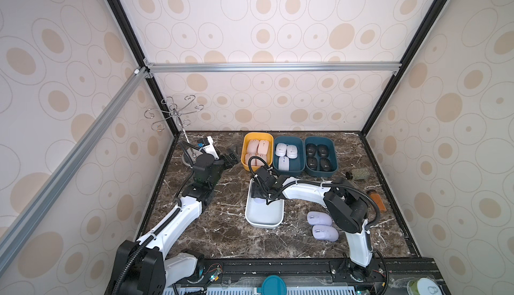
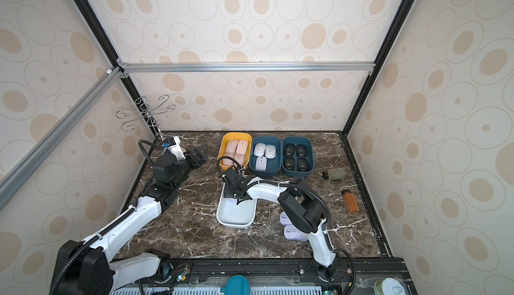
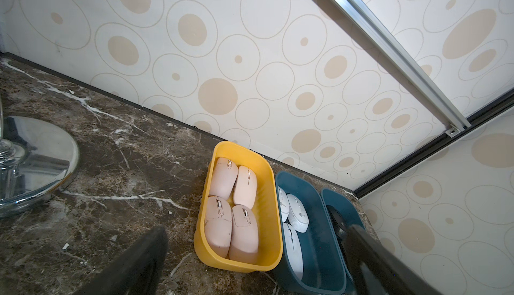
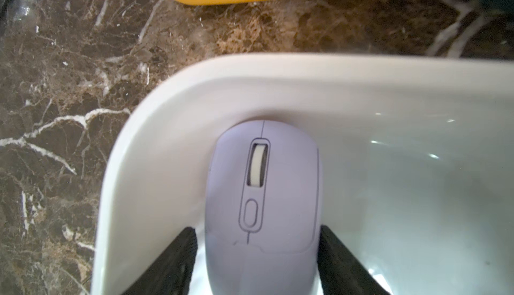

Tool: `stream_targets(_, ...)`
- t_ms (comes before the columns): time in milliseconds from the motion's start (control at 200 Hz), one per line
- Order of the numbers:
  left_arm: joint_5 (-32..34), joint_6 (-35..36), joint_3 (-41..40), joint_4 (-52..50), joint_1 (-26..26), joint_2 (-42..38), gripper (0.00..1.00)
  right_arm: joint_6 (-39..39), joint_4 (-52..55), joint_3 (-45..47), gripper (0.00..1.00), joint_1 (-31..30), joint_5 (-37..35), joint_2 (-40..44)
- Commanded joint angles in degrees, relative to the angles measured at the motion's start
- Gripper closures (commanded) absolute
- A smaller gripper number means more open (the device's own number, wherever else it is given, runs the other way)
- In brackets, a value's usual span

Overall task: Place the mice by color into the storage box
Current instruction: Place the mouse in the storage box.

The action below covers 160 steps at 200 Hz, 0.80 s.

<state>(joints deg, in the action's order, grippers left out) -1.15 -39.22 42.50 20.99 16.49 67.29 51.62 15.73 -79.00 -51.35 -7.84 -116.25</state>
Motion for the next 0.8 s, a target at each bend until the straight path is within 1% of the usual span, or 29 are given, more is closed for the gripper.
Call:
stream_targets(0, -0.6, -0.7, 0.5, 1.6, -0.5, 0.4, 0.0, 1.1, -1.8, 1.8, 0.3, 0.2, 0.6, 4.7)
stream_targets(115, -0.7, -0.9, 0.4, 1.6, -0.6, 0.4, 0.0, 1.2, -2.9, 3.0, 0.31, 0.4, 1.7, 7.0)
stream_targets(245, -1.2, -1.1, 0.3, 1.8, -0.6, 0.6, 0.0, 2.4, -6.3, 4.5, 0.32, 0.9, 6.8, 8.0)
stream_targets(295, -1.1, -1.1, 0.4, 1.5, -0.6, 0.8, 0.0, 2.2, -6.7, 5.0, 0.33, 1.1, 7.1, 8.6)
stream_targets(395, -1.5, -1.2, 0.5, 1.5, -0.6, 0.8, 0.0, 0.2, -5.5, 5.9, 0.35, 1.1, 4.9, 10.8)
stream_targets(455, -1.8, -1.5, 0.4, 1.7, -0.6, 0.8, 0.0, -1.8, -2.9, 6.0, 0.35, 1.1, 3.3, 12.6)
stream_targets(585, -4.4, -2.3, 0.6, 2.5, -0.6, 1.7, 0.0, -5.7, 1.0, 9.0, 0.36, 0.9, -1.6, 19.0)
stream_targets(795, -9.0, -4.7, 1.0, 3.4, -0.7, 3.1, 0.0, -11.7, 14.1, 13.2, 0.36, 1.0, -7.5, 28.8)
